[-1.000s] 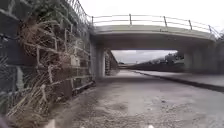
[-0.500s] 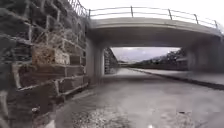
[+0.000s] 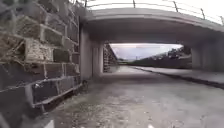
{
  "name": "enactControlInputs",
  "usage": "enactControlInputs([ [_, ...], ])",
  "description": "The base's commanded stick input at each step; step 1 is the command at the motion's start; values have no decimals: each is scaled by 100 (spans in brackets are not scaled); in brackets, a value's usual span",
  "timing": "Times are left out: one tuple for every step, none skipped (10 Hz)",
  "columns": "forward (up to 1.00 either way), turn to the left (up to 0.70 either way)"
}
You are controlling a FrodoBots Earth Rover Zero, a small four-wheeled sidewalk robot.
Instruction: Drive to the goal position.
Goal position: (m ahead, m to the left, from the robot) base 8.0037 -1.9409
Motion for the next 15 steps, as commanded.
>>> enactControlInputs([
  [100,0],
  [100,0],
  [100,0],
  [100,0],
  [100,0],
  [100,0],
  [100,0],
  [100,0],
  [100,0],
  [100,0],
  [100,-18],
  [100,-7],
  [100,0],
  [100,0],
  [100,0],
])
